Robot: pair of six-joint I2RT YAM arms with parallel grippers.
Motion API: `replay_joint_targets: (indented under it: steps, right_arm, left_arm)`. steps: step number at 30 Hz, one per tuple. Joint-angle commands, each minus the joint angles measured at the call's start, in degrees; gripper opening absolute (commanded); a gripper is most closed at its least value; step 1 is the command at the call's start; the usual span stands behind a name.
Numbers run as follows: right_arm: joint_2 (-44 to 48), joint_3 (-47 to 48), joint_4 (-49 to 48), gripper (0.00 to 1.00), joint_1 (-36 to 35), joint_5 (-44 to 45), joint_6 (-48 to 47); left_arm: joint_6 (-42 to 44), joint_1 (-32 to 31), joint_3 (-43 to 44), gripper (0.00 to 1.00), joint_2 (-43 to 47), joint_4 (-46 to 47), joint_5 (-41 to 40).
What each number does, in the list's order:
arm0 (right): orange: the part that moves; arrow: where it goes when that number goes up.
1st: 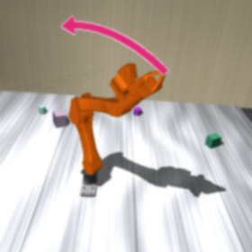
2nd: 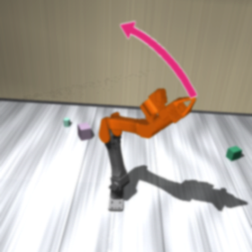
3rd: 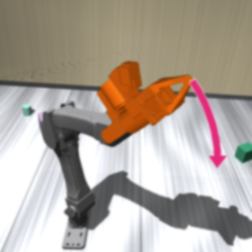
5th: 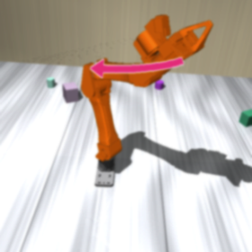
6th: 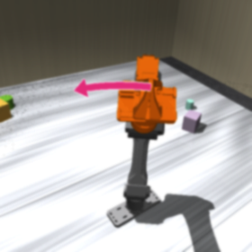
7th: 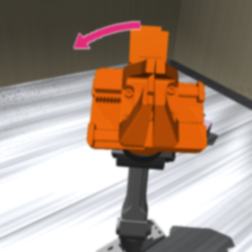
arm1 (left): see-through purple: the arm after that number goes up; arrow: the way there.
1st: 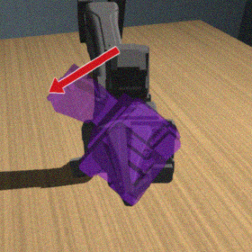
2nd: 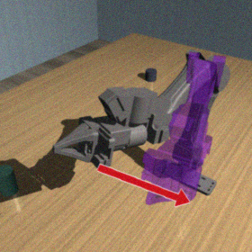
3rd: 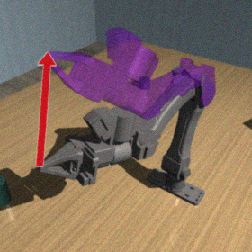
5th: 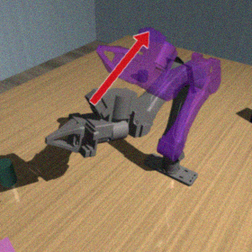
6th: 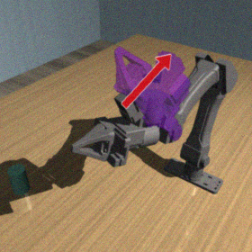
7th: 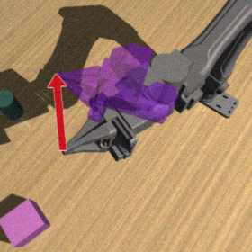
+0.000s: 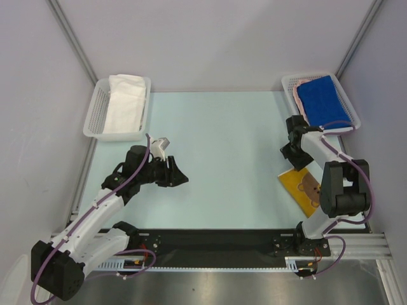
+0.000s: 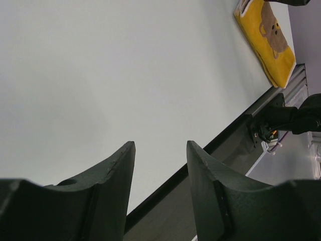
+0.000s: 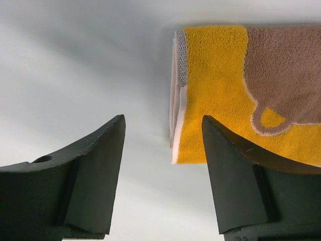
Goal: Fold and stack the towels
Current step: Neatly place the folded towel into the bin
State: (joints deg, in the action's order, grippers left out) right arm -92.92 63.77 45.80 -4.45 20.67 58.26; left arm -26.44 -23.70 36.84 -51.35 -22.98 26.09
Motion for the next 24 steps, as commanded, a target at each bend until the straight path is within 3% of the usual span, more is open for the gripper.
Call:
replay_joint_targets:
  steps: [1, 10, 16, 24]
  right_arm:
    - [0.38, -0.57, 2.01, 0.67, -1.7, 2.1, 1.33]
    - [-5.86, -2.07, -0.54, 0.62, -2.23, 2.1, 1.59]
    - [-8.5, -4.18, -1.94, 0.52, -2.32, 2.54, 2.12]
    - [-4.55, -8.83, -2.82, 0.48, -1.35, 2.1, 1.68]
  left_arm:
    - [0.95, 0.41, -0.01, 0.52, 0.64, 1.19, 0.37]
    - [0.95, 0.41, -0.01, 0.52, 1.25, 1.19, 0.19]
    - [0.86, 0.41, -0.1, 0.52, 1.61, 1.27, -0.25]
    - [0.86, 0.41, -0.19, 0.52, 1.61, 1.27, -0.16]
